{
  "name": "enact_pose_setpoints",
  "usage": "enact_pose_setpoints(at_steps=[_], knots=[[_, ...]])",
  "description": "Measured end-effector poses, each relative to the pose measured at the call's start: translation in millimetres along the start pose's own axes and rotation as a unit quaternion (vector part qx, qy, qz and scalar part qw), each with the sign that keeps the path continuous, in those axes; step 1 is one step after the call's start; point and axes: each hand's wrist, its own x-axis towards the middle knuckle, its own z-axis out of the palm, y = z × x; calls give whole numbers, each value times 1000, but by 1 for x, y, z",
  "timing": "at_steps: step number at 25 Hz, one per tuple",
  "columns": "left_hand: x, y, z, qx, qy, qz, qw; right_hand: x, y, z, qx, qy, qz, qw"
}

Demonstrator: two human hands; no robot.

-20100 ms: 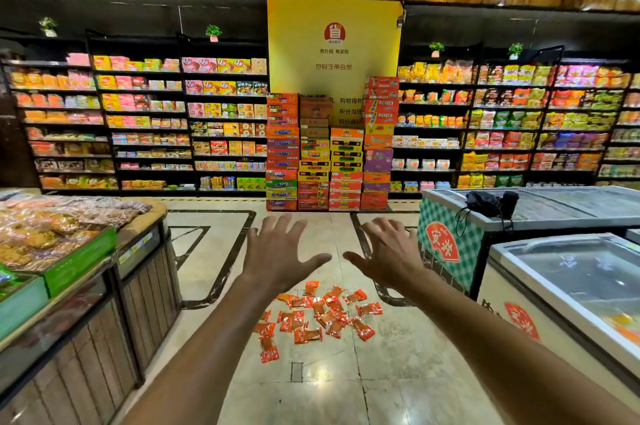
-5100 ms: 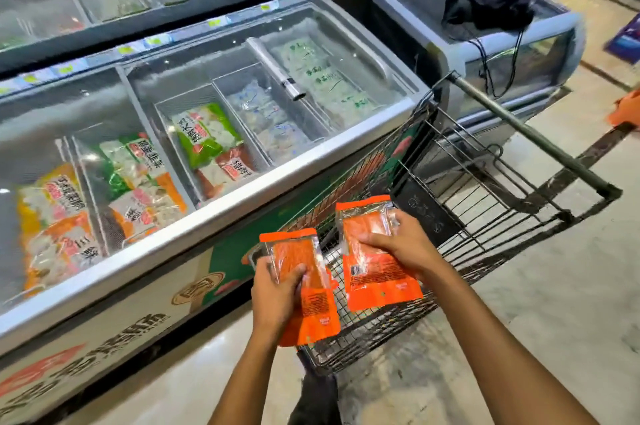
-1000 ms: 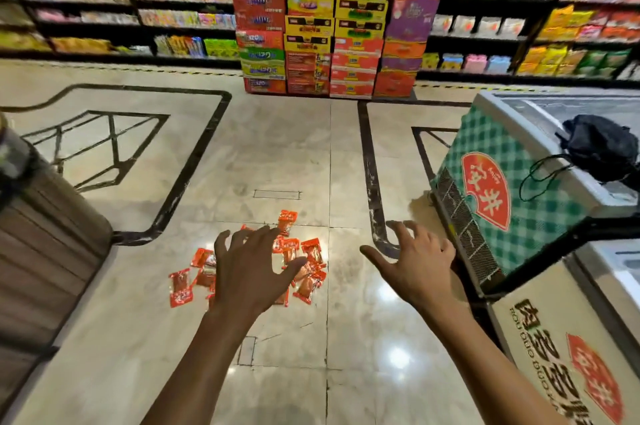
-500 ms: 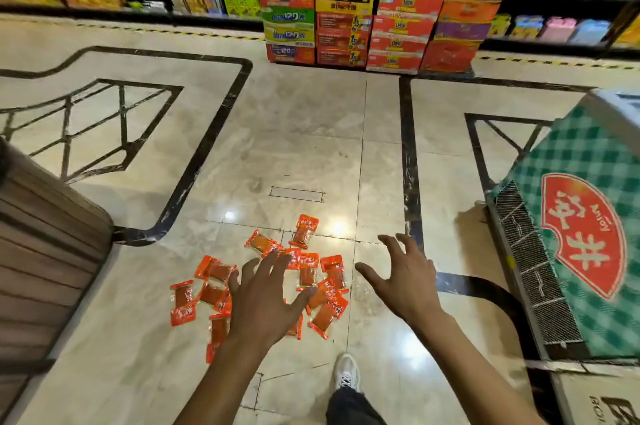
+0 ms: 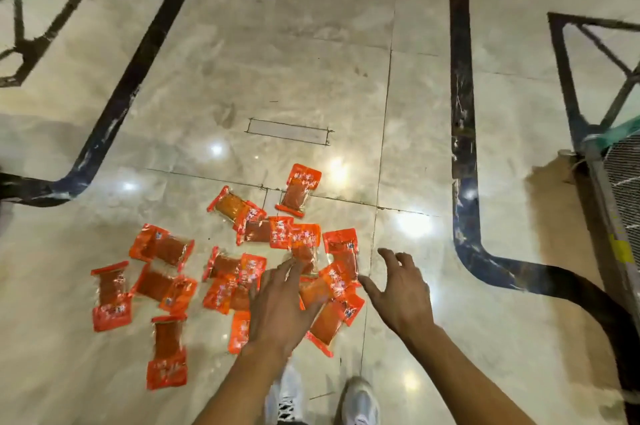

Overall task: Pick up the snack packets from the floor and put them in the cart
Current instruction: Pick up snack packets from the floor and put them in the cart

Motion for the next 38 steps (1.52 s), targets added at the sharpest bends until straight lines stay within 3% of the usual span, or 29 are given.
enact_pose_setpoints(at_steps=[5,9,14,19,24,29,33,38], knots=[[141,-61,193,53,-67,44,995,141,70,194,-36,-37,30,998],[203,-83,291,92,-110,113,983,225,90,281,36,-29,85,995],[223,-107,350,76,-86,106,988,263,86,337,113,36,162,980],[220,-102,356,41,-108,42,992,244,86,352,198,1,156,968],[189,-103,332,-1,-110,39,993,203,114,333,226,49,180,956],[120,-81,243,-78,-76,-23,994,126,118,245,285,37,193,938],[59,-42,133,-195,-61,-70,977,51,93,134,359,17,178,916],[-22,54,-90,-312,-43,-65,947,-27,18,-83,411,15,101,906]])
